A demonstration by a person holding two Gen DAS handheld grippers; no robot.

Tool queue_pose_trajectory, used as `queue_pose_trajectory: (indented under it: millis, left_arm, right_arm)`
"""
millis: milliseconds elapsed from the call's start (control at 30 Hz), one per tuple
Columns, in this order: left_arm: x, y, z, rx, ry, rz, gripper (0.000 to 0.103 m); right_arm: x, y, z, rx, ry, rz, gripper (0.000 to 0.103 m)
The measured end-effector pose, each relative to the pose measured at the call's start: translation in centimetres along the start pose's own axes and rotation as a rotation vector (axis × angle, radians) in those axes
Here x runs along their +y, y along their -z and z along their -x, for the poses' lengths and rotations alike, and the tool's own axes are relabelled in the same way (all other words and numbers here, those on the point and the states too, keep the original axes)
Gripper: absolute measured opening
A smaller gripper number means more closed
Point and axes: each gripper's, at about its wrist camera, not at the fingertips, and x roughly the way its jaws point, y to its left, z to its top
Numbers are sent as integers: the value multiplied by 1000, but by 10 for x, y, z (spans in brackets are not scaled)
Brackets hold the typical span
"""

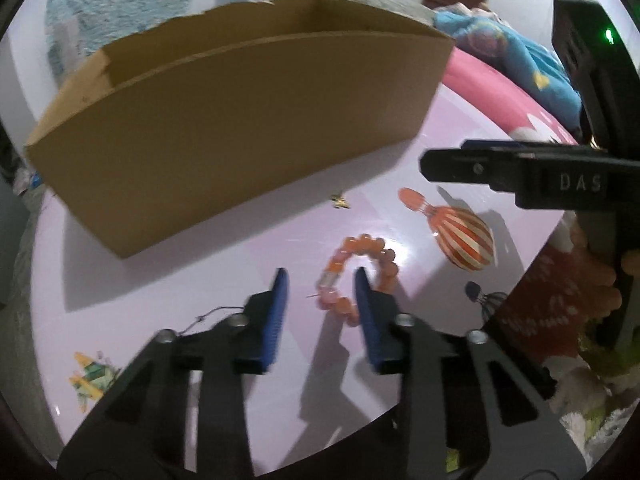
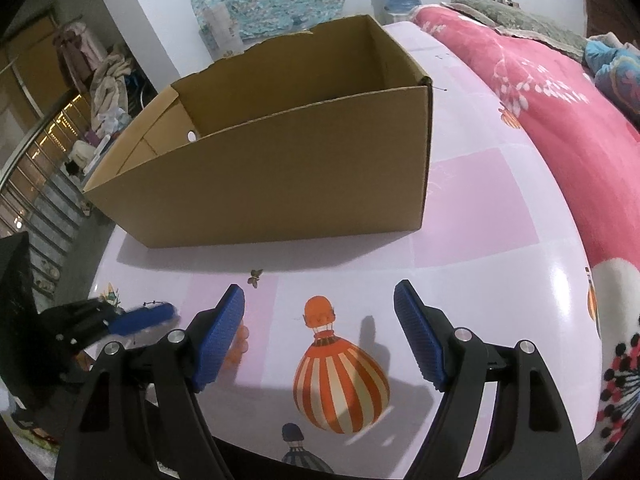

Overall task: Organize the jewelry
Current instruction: 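Move the left gripper down toward the pink bead bracelet, then close the left gripper on the pink bead bracelet while the right gripper approaches a gold charm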

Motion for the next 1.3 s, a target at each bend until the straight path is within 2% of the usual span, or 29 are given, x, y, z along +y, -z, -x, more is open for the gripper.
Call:
queue_pose_trajectory:
  millis: [133, 300, 500, 667, 900, 1100, 1300]
  left_arm:
    - [-6, 1, -17, 37, -33, -43, 15]
    - [-8, 3, -17, 12, -71, -82, 9]
    - [1, 6, -12, 10, -91, -55, 9]
    - [15, 9, -10, 6, -115, 1, 9]
    - [21, 14, -7, -5, -106, 25, 9]
    - [25, 17, -5, -6, -95, 24, 9]
    - [35, 15, -2, -6, -86, 24, 9]
  right_arm:
    - [-2, 0, 3, -14, -3, -1, 75]
    - [1, 0, 5, -37, -20, 17, 73]
    - [20, -2, -7, -15, -76, 118, 62]
    - [42, -8, -26, 6, -137, 313, 49]
    - [56, -13, -52, 90, -209, 537, 38]
    - [60, -10, -61, 118, -210, 644, 31]
    - [60, -6, -59, 115, -198, 678, 19]
